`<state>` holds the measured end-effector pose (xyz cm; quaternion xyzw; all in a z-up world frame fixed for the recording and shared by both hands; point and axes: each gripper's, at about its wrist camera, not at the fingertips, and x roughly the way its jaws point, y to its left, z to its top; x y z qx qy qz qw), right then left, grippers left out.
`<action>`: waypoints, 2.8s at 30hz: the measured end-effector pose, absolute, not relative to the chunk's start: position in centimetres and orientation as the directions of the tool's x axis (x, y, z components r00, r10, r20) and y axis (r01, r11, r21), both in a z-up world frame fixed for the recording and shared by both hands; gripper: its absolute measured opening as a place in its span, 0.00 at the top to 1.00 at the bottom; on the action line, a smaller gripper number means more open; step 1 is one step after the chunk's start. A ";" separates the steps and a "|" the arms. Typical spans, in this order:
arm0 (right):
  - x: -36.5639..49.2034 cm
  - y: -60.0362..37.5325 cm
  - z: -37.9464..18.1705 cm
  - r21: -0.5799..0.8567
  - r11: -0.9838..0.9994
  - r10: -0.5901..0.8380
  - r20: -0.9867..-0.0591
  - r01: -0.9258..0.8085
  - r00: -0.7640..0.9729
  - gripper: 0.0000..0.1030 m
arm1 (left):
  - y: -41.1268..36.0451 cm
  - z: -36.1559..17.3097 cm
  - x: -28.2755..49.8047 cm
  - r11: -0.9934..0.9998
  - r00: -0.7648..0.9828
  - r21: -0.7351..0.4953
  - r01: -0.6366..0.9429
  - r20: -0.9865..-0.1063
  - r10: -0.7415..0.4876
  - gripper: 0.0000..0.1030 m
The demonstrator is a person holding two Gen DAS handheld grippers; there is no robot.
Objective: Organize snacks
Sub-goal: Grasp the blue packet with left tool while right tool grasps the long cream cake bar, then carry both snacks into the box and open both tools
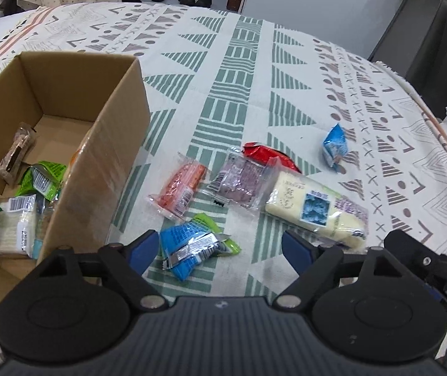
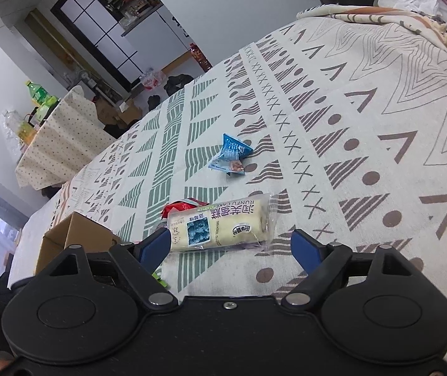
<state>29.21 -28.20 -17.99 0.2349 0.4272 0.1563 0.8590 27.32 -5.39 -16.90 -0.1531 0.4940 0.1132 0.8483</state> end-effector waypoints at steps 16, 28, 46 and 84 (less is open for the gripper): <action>32.5 -26.0 -18.4 0.485 0.849 0.505 -0.631 -0.209 0.589 0.23 | -4.6 -20.2 28.6 0.909 0.435 -0.071 -0.411 -0.891 0.127 0.50; 35.3 -23.7 -19.6 0.497 0.820 0.563 -0.613 -0.282 0.555 0.23 | -4.1 -19.1 28.5 0.895 0.453 -0.119 -0.429 -0.886 0.100 0.59; 32.4 -21.9 -21.1 0.379 0.855 0.505 -0.765 -0.353 0.400 0.30 | -3.5 -17.8 27.3 0.888 0.458 -0.138 -0.440 -0.885 0.089 0.59; 28.4 -19.4 -12.2 0.459 0.766 0.643 -0.550 -0.450 0.533 0.72 | 1.7 -6.0 21.2 0.860 0.589 -0.152 -0.487 -0.784 0.195 0.59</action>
